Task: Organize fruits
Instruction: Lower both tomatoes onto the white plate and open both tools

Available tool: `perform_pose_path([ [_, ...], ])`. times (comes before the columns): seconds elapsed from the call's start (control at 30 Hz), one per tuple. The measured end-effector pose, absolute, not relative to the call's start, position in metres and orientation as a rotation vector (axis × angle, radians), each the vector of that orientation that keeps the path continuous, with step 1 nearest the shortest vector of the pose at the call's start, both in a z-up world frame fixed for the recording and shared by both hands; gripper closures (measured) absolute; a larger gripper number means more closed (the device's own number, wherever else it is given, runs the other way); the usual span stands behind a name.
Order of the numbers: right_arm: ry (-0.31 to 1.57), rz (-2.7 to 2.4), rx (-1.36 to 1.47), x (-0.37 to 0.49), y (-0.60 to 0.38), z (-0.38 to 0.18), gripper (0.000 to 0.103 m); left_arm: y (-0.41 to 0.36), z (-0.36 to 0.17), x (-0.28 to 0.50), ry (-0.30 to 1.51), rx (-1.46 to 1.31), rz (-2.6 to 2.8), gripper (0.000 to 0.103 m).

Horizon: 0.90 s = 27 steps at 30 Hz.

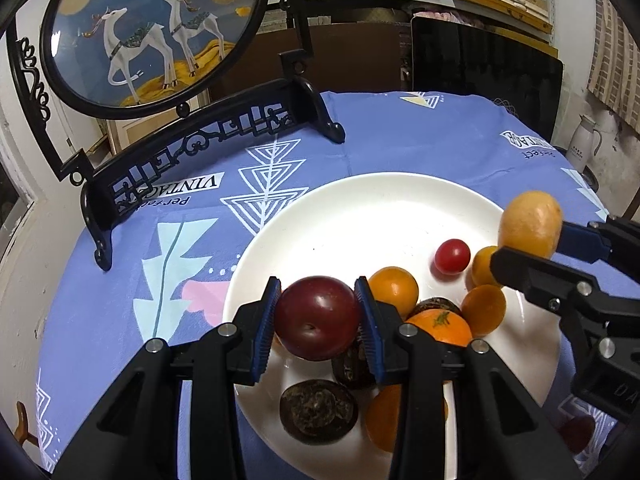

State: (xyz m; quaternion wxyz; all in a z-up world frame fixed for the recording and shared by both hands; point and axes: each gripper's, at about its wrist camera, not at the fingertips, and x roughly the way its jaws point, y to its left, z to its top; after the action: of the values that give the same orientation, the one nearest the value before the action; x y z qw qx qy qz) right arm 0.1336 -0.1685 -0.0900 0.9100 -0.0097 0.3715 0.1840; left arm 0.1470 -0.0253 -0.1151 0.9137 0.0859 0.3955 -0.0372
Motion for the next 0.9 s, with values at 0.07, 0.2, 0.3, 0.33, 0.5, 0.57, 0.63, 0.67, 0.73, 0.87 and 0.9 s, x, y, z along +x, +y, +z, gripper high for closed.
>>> perform_pose_path([
  [0.07,0.764,0.376,-0.023,0.137,-0.168,-0.089,0.061,-0.026,-0.116,0.15,0.815,0.177,-0.076,0.066],
  [0.2,0.765,0.366,-0.022,0.145,-0.167,-0.088,0.061,-0.026,-0.118,0.156,0.818,0.172,-0.073,0.066],
  [0.3,0.784,0.356,-0.033,0.153,-0.165,-0.092,0.061,-0.029,-0.122,0.159,0.827,0.179,-0.081,0.065],
  [0.33,0.788,0.352,-0.033,0.154,-0.165,-0.093,0.061,-0.03,-0.122,0.161,0.828,0.179,-0.082,0.064],
  [0.5,0.749,0.357,0.001,0.149,-0.17,-0.088,0.047,-0.031,-0.117,0.155,0.784,0.19,-0.072,0.042],
  [0.57,0.745,0.353,0.001,0.145,-0.173,-0.085,0.046,-0.031,-0.115,0.152,0.778,0.191,-0.072,0.041],
  [0.63,0.747,0.353,0.0,0.141,-0.174,-0.084,0.046,-0.03,-0.113,0.149,0.773,0.189,-0.072,0.041],
  [0.67,0.748,0.352,0.002,0.138,-0.176,-0.083,0.046,-0.03,-0.112,0.145,0.771,0.193,-0.071,0.041],
  [0.73,0.753,0.349,0.003,0.132,-0.179,-0.082,0.046,-0.03,-0.109,0.138,0.764,0.199,-0.074,0.041],
  [0.87,0.756,0.35,0.008,0.112,-0.184,-0.074,0.045,-0.031,-0.098,0.115,0.737,0.213,-0.084,0.033],
  [0.9,0.755,0.351,0.008,0.107,-0.184,-0.073,0.044,-0.032,-0.095,0.11,0.728,0.214,-0.086,0.031],
])
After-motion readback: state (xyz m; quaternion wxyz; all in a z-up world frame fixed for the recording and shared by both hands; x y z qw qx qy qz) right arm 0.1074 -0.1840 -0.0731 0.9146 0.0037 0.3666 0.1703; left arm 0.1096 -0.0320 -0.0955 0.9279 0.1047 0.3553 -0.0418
